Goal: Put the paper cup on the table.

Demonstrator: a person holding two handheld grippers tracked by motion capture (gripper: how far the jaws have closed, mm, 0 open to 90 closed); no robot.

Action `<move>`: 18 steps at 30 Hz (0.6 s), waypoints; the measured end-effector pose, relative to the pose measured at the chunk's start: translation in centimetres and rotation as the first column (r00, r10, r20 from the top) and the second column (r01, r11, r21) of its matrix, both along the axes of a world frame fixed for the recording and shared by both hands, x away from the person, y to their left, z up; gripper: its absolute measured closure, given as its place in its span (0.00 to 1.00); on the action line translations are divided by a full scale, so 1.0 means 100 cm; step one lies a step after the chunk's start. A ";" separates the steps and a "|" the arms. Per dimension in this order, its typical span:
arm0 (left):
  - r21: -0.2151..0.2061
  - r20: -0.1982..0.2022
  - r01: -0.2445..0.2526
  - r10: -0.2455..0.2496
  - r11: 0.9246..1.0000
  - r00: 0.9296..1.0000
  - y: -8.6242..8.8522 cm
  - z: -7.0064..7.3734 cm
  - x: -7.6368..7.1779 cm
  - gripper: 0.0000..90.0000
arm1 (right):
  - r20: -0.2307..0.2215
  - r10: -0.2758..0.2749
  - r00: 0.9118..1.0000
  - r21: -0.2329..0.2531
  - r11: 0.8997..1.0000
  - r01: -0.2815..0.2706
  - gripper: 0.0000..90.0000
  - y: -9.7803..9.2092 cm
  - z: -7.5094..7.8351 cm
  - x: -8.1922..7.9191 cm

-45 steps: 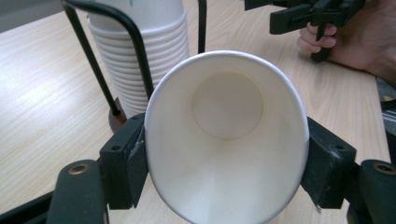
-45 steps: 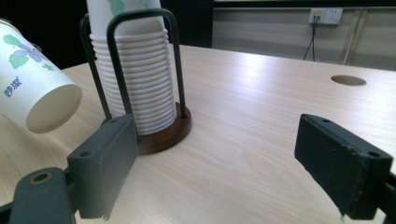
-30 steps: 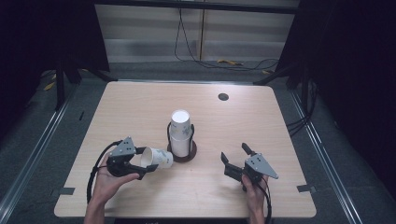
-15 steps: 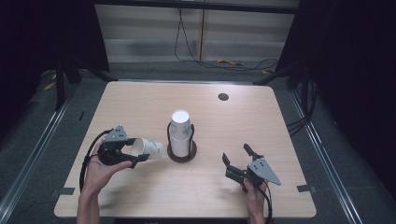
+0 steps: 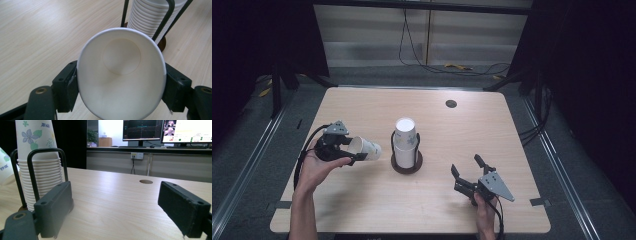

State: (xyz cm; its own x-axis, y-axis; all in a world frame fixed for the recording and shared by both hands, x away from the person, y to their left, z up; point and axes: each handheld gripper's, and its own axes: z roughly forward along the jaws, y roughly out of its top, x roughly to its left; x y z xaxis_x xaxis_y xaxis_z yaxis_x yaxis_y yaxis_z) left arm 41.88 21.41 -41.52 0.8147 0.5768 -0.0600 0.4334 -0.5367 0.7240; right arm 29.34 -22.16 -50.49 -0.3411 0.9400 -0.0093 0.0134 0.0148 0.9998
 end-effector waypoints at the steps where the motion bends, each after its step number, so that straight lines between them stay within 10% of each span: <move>1: 0.017 0.000 -0.006 0.006 1.000 1.000 -0.002 0.002 0.002 0.30 | 0.000 0.000 1.000 0.000 1.000 0.000 0.13 0.000 0.000 0.000; 11: 0.202 -0.035 -0.024 0.032 0.979 0.999 -0.018 -0.007 0.022 0.30 | 0.002 -0.008 1.000 -0.002 1.000 0.008 0.14 0.000 0.000 0.000; 18: 0.256 -0.061 0.018 -0.003 0.967 0.998 -0.030 0.002 0.026 0.29 | 0.002 -0.008 1.000 -0.002 1.000 0.008 0.14 0.000 0.000 0.000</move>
State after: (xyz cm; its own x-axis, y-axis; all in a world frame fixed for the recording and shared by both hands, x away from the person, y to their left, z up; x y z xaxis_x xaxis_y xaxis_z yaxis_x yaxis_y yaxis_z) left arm 44.50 18.43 -41.32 0.8203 0.5705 0.0400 0.4647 -0.7056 0.5350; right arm 29.33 -22.14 -50.50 -0.3333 0.9427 -0.0121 0.0114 0.0169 0.9998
